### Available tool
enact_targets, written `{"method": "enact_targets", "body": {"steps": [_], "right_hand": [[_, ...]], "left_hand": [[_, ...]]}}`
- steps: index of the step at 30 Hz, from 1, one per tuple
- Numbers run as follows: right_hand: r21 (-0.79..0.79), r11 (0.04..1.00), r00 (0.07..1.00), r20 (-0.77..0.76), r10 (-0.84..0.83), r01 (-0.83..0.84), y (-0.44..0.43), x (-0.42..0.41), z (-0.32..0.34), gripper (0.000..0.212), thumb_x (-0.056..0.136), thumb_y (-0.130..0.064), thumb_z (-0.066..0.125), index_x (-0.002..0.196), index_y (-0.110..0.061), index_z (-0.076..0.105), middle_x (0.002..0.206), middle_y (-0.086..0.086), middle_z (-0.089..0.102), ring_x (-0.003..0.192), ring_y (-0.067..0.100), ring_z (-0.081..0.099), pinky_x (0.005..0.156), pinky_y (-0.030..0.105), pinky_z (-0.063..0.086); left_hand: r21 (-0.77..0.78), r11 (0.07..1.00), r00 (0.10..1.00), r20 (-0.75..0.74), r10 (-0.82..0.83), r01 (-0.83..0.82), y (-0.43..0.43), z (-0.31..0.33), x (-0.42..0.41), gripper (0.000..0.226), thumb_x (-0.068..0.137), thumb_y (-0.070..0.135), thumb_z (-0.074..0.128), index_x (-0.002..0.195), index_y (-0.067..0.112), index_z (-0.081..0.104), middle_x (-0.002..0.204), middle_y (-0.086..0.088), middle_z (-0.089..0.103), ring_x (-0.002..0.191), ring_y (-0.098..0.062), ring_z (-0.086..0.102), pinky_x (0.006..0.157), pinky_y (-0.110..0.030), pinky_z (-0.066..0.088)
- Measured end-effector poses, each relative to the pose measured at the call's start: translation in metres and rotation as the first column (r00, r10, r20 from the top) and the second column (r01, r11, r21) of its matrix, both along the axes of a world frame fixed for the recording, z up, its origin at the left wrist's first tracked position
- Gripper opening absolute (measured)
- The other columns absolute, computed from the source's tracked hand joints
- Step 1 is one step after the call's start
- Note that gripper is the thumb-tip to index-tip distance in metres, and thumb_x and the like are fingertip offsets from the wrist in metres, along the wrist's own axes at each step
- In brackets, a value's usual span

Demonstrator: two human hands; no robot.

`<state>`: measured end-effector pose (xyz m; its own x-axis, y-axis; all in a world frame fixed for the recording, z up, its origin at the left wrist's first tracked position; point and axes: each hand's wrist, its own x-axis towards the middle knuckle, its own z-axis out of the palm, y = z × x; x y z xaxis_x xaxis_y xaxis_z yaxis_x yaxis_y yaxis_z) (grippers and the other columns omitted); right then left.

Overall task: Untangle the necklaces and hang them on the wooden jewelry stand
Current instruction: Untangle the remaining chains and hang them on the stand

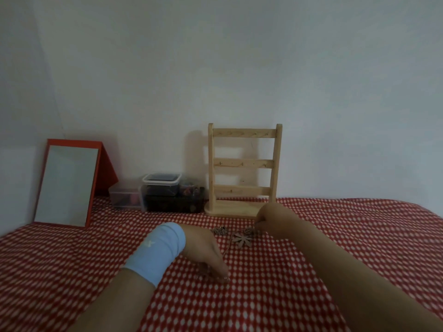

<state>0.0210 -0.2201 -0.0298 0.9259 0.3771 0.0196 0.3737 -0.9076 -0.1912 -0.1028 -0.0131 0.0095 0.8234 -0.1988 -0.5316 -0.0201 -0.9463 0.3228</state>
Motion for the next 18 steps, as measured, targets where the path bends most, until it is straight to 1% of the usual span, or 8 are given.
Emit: {"method": "enact_targets", "body": {"steps": [2,3,6,8,10,13,15,18], "right_hand": [[0.258,0.965,0.998,-0.034,-0.045,0.052,-0.011,-0.007,0.003,0.017,0.098,-0.027,0.065,0.100,-0.017,0.078,0.101,-0.003,0.073,0.091,0.012,0.064,0.082,0.026,0.051],[0.405,0.909,0.995,-0.077,-0.071,0.096,-0.016,-0.010,0.004,0.017,0.098,-0.024,0.063,0.099,-0.014,0.076,0.099,-0.001,0.072,0.089,0.012,0.064,0.077,0.024,0.050],[0.759,0.608,0.964,-0.263,-0.040,0.232,-0.026,-0.020,0.005,0.022,0.100,-0.009,0.053,0.095,0.003,0.072,0.091,0.014,0.072,0.079,0.020,0.065,0.070,0.029,0.053],[0.847,0.447,0.943,-0.331,0.022,0.287,-0.031,-0.028,0.006,0.023,0.100,-0.001,0.047,0.097,0.009,0.067,0.088,0.018,0.070,0.073,0.019,0.067,0.067,0.028,0.057],[0.885,0.357,0.933,-0.349,0.085,0.298,-0.033,-0.037,0.009,0.017,0.100,0.002,0.046,0.097,0.005,0.063,0.082,0.013,0.066,0.065,0.014,0.067,0.060,0.023,0.057],[0.917,0.189,0.886,-0.391,0.250,0.352,-0.042,-0.043,0.011,0.023,0.098,-0.007,0.042,0.083,-0.001,0.059,0.071,0.012,0.058,0.065,0.025,0.057,0.065,0.036,0.053],[0.925,0.212,0.889,-0.365,0.277,0.314,-0.053,-0.043,0.012,0.027,0.097,-0.014,0.042,0.073,-0.008,0.051,0.064,0.006,0.049,0.061,0.021,0.045,0.063,0.034,0.045],[0.871,0.450,0.920,-0.323,0.221,0.198,-0.067,-0.043,0.015,0.031,0.100,-0.016,0.048,0.070,-0.008,0.048,0.064,0.005,0.041,0.057,0.016,0.040,0.058,0.027,0.047]], "left_hand": [[0.029,1.000,0.989,0.150,0.005,-0.010,-0.009,-0.004,0.009,0.035,0.084,0.051,0.068,0.107,0.026,0.077,0.116,0.010,0.070,0.108,-0.009,0.061,0.100,-0.023,0.044],[0.030,1.000,0.974,0.228,-0.001,-0.006,-0.014,-0.006,0.013,0.033,0.088,0.044,0.066,0.112,0.023,0.075,0.120,0.007,0.068,0.110,-0.011,0.060,0.098,-0.022,0.044],[-0.085,0.996,0.917,0.395,0.048,-0.016,-0.032,-0.018,0.022,0.031,0.093,0.032,0.062,0.122,0.023,0.066,0.126,0.003,0.062,0.111,-0.014,0.058,0.097,-0.024,0.045],[-0.194,0.981,0.882,0.457,0.114,-0.026,-0.044,-0.033,0.028,0.040,0.092,0.034,0.064,0.130,0.026,0.057,0.131,0.001,0.058,0.113,-0.015,0.056,0.102,-0.030,0.046],[-0.257,0.966,0.868,0.471,0.157,-0.035,-0.054,-0.045,0.033,0.050,0.090,0.040,0.064,0.137,0.027,0.050,0.137,0.003,0.053,0.119,-0.016,0.053,0.106,-0.035,0.043],[-0.158,0.987,0.859,0.499,0.116,-0.042,-0.062,-0.056,0.040,0.039,0.089,0.042,0.065,0.125,0.028,0.064,0.130,0.003,0.057,0.114,-0.017,0.055,0.102,-0.033,0.045],[-0.110,0.993,0.838,0.536,0.104,-0.053,-0.064,-0.060,0.042,0.027,0.088,0.039,0.067,0.113,0.028,0.070,0.122,0.005,0.056,0.108,-0.016,0.055,0.099,-0.031,0.045],[-0.124,0.992,0.824,0.558,0.094,-0.030,-0.062,-0.063,0.041,0.018,0.090,0.034,0.067,0.105,0.027,0.074,0.118,0.008,0.054,0.109,-0.013,0.054,0.102,-0.028,0.042]]}}
